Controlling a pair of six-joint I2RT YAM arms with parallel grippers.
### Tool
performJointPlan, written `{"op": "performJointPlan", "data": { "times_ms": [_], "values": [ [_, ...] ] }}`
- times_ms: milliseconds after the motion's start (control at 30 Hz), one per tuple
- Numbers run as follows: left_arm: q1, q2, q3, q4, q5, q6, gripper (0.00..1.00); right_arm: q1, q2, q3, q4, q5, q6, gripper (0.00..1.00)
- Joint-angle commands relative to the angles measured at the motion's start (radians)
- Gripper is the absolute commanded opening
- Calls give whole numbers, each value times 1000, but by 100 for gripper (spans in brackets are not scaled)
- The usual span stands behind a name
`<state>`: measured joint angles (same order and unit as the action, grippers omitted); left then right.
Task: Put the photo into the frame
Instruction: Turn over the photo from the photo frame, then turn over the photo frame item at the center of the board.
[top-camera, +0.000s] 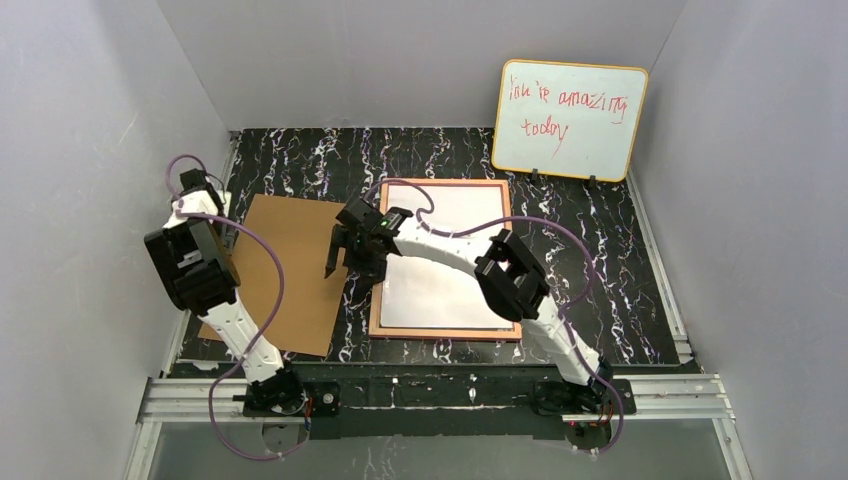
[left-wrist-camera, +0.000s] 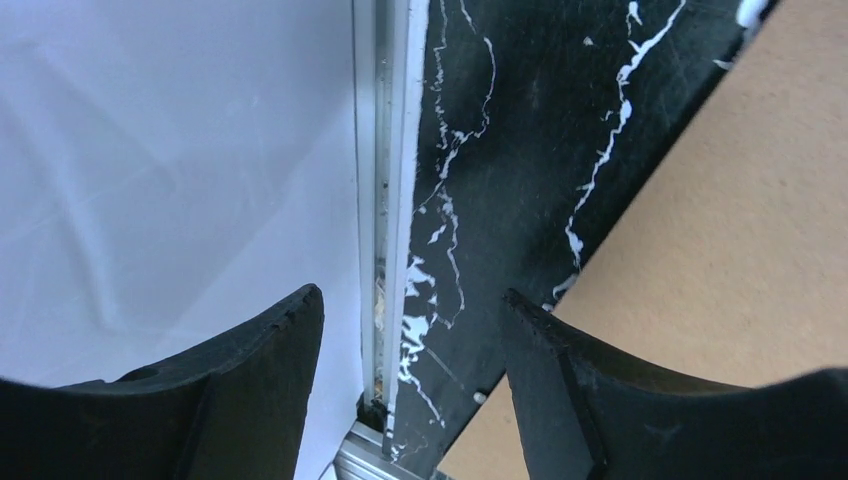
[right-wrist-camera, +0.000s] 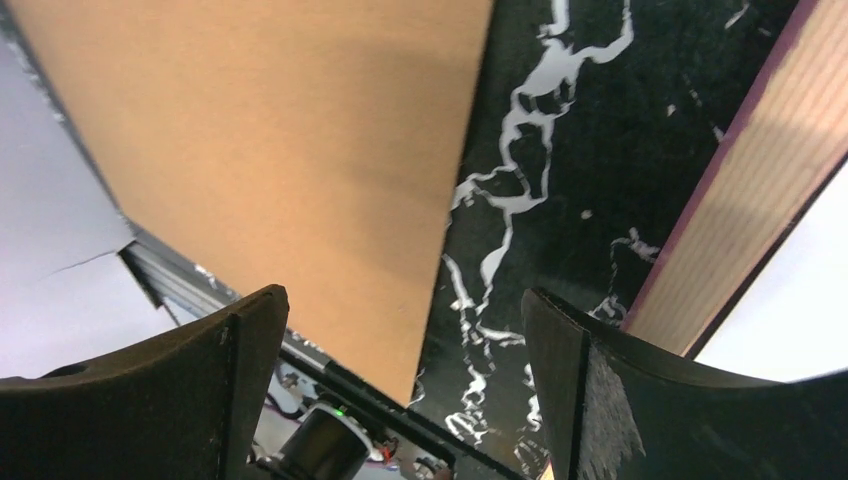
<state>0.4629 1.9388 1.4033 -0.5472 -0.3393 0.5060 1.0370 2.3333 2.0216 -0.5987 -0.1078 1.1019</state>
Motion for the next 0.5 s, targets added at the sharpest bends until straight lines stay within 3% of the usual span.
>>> {"op": "performJointPlan", "data": {
  "times_ms": [0, 167, 467],
  "values": [
    [6, 33, -45, 63, -50, -19, 62, -4, 36, 54, 20, -11, 8, 95],
    [6, 49, -96, 41, 22, -4, 62, -5, 65, 40, 34, -12, 13, 95],
    [-14, 52, -143, -141, 239, 52, 62, -10, 127, 43, 98, -31, 46, 94]
  ]
}}
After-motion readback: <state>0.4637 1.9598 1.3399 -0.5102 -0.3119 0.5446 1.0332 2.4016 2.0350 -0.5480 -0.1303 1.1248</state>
